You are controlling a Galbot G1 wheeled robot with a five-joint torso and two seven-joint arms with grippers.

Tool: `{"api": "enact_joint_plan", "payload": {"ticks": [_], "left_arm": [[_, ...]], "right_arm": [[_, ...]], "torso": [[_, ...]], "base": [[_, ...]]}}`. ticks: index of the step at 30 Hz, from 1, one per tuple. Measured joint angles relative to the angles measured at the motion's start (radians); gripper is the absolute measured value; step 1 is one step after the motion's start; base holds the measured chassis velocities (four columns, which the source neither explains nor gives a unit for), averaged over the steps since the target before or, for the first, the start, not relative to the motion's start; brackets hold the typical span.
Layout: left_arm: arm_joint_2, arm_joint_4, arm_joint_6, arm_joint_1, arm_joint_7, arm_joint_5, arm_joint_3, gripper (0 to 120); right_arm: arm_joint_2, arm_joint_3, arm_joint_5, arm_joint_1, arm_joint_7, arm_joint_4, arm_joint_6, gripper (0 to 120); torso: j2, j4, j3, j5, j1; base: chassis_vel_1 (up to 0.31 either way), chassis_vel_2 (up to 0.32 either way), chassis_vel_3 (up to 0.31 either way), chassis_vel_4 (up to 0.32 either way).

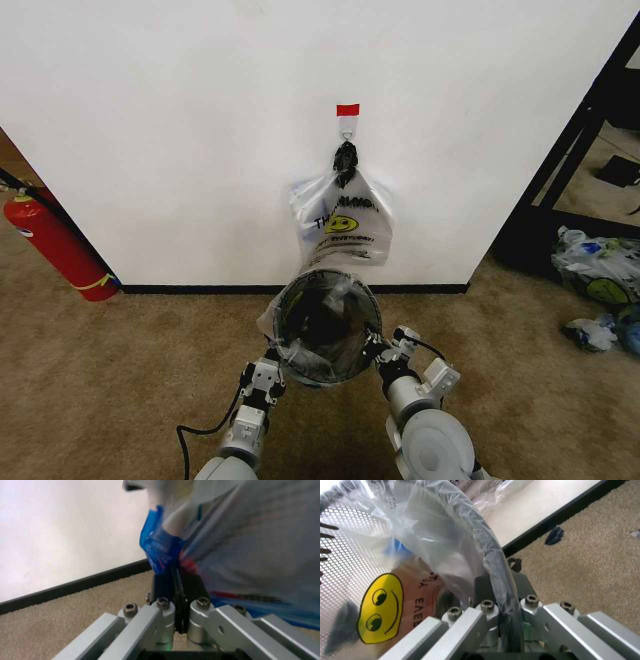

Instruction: Pick up the garbage bag from the wall and place it over the trash bin.

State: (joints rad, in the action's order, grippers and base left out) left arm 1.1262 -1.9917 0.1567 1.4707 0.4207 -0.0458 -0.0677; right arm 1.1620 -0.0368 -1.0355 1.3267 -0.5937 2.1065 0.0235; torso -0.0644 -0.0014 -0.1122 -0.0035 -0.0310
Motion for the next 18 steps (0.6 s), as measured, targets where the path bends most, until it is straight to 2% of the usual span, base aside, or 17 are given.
{"api": "enact_joint_plan", "payload": {"ticks": [14, 18], "left_arm": [[-0.014, -0.039, -0.011, 0.031, 0.002, 0.002, 0.0, 0], [-0.013, -0.061, -0.018, 0.048, -0.009, 0.002, 0.001, 0]], "right_arm": [[0.018, -0.037, 0.002, -0.023, 0.01, -0.045, -0.01, 0], [0.05, -0.045, 0.005, -0.047, 0.012, -0.075, -0.012, 0]], "torso": [[0.0, 0.0, 0.0, 0.0, 0.0], [0.0, 0.0, 0.0, 0.0001, 0.0]], "base": [[0.0, 0.0, 0.0, 0.0], [0.0, 0.0, 0.0, 0.0]]}}
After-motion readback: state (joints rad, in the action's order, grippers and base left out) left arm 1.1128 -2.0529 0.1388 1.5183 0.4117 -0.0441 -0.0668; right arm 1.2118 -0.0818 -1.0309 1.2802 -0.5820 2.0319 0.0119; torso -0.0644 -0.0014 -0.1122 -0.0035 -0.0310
